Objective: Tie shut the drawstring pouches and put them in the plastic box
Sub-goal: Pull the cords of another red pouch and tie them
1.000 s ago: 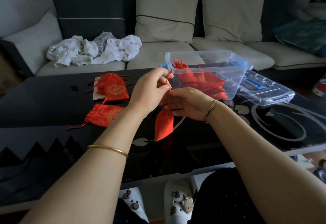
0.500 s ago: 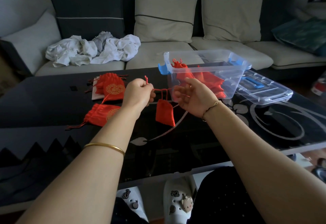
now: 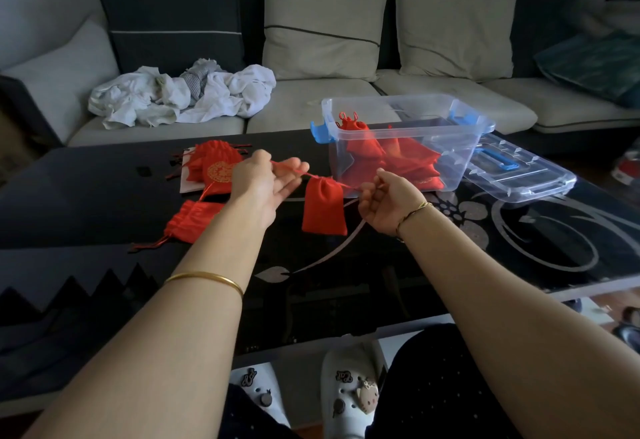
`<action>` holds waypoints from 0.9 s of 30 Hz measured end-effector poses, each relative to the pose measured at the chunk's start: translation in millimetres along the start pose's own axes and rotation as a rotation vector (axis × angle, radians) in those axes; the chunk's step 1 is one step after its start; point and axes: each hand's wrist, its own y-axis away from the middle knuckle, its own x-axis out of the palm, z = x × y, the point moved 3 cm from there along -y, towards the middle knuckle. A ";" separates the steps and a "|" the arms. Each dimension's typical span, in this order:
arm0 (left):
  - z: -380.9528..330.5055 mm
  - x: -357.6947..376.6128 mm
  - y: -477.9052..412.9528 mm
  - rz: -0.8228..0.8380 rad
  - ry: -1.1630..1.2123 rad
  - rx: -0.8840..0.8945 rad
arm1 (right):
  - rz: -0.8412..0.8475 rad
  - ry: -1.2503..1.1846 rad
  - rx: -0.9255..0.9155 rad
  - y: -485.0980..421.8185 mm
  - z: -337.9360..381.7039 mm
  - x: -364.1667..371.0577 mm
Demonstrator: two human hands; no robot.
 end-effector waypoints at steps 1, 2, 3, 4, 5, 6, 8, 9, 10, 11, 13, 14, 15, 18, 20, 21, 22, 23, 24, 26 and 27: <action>-1.8 1.7 1.0 0.002 0.086 0.014 | -0.005 0.001 0.004 -1.3 -1.0 -1.1; -2.8 4.7 2.4 0.009 0.143 0.028 | -0.009 -0.004 0.007 -2.7 -2.5 -1.6; -3.1 7.6 3.5 0.024 0.173 0.037 | -0.012 -0.010 0.005 -4.7 -3.9 -1.4; -3.1 10.9 5.9 0.042 0.160 0.047 | -0.014 -0.016 0.000 -6.3 -5.1 -0.8; -2.7 13.3 7.7 0.057 0.093 0.065 | -0.016 -0.021 -0.011 -8.0 -5.8 -0.4; -2.1 14.7 8.8 0.077 -0.009 0.090 | -0.016 -0.025 -0.029 -9.0 -5.6 0.6; 1.1 15.1 10.5 0.145 -0.233 0.117 | -0.007 -0.028 -0.090 -9.5 -1.7 1.8; 3.0 14.3 10.7 0.192 -0.346 0.128 | 0.013 -0.021 -0.130 -7.7 1.7 3.8; 4.8 13.7 11.0 0.242 -0.469 0.146 | 0.046 -0.010 -0.169 -4.2 5.5 7.4; 6.1 13.4 11.7 0.292 -0.592 0.168 | 0.087 0.003 -0.204 0.0 9.2 12.0; 8.2 14.5 13.9 0.390 -0.747 0.191 | 0.174 0.037 -0.257 8.3 14.8 22.4; 9.4 15.9 15.7 0.434 -0.781 0.198 | 0.206 0.067 -0.283 12.0 16.2 27.2; 10.0 17.4 17.4 0.462 -0.810 0.213 | 0.230 0.099 -0.308 15.0 17.1 31.6; 11.4 20.9 19.6 0.464 -0.863 0.263 | 0.277 0.161 -0.341 20.9 17.8 40.1; 12.6 20.5 18.2 0.449 -0.858 0.251 | 0.242 0.267 -0.302 22.7 16.8 39.7; 13.4 19.9 17.7 0.442 -0.843 0.233 | 0.196 0.355 -0.257 22.3 14.9 36.8; 14.0 19.3 17.1 0.433 -0.822 0.212 | 0.154 0.446 -0.203 22.8 12.2 34.0; 14.5 18.6 16.2 0.424 -0.798 0.193 | 0.134 0.513 -0.155 22.5 9.2 31.6; 15.3 18.8 15.5 0.415 -0.774 0.176 | 0.138 0.543 -0.121 23.0 6.8 30.5; 16.0 18.6 13.8 0.395 -0.742 0.154 | 0.163 0.554 -0.108 22.7 4.0 32.0; 16.2 18.9 13.8 0.388 -0.733 0.148 | 0.169 0.569 -0.127 22.4 4.2 32.7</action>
